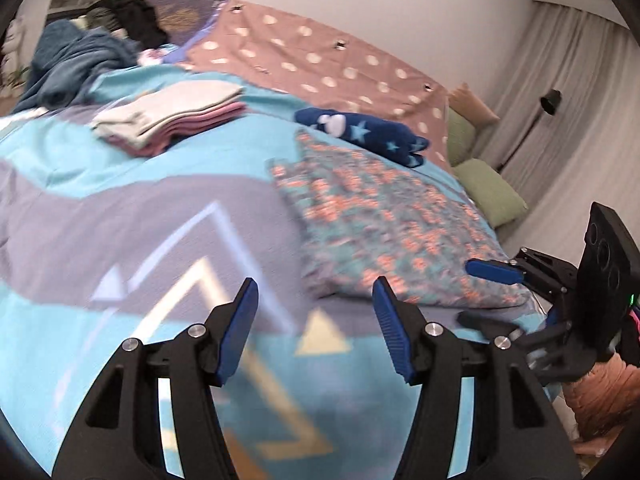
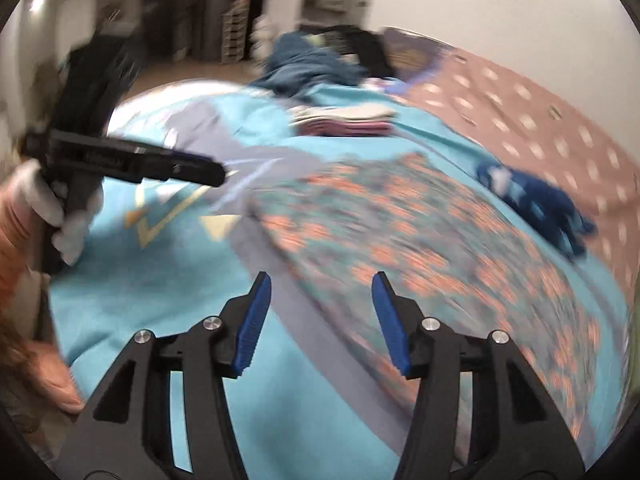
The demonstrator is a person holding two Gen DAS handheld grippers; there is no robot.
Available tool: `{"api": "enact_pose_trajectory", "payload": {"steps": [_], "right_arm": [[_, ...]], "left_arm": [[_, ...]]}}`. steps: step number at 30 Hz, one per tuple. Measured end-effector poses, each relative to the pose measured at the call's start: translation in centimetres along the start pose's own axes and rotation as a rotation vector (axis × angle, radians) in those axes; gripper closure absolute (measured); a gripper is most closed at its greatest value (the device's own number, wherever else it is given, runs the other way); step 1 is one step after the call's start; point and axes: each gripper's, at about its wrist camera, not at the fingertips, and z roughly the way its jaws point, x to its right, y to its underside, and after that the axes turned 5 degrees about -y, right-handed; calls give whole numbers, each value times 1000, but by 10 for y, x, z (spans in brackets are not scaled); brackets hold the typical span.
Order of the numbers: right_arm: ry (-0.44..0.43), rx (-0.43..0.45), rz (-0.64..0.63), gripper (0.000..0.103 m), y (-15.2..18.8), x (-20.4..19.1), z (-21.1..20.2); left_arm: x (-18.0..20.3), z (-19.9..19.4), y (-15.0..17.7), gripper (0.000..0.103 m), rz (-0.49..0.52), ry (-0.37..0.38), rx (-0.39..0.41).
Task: Fold small clothes
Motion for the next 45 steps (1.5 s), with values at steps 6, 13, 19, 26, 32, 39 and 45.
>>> {"api": "enact_pose_trajectory", "payload": {"steps": [6, 13, 19, 26, 32, 39, 45], "right_arm": [[139, -116, -143, 49, -22, -38, 62], [319, -113, -265, 48, -43, -60, 103], [424, -74, -372, 90, -54, -69, 129], [322, 8, -297, 93, -56, -68, 98], [353, -16, -341, 92, -52, -77, 108], [345, -19, -326, 91, -53, -76, 106], [260, 44, -177, 93, -63, -69, 78]], "left_arm": [[-38, -2, 2, 44, -97, 63, 18], [-55, 11, 2, 44, -155, 197, -23], [-73, 11, 4, 44, -247, 259, -18], [-88, 22, -23, 41, -287, 357, -9], [-57, 110, -66, 33, -293, 541, -241], [-12, 175, -108, 100, -169, 458, -263], [-19, 171, -107, 98, -229, 434, -178]]}}
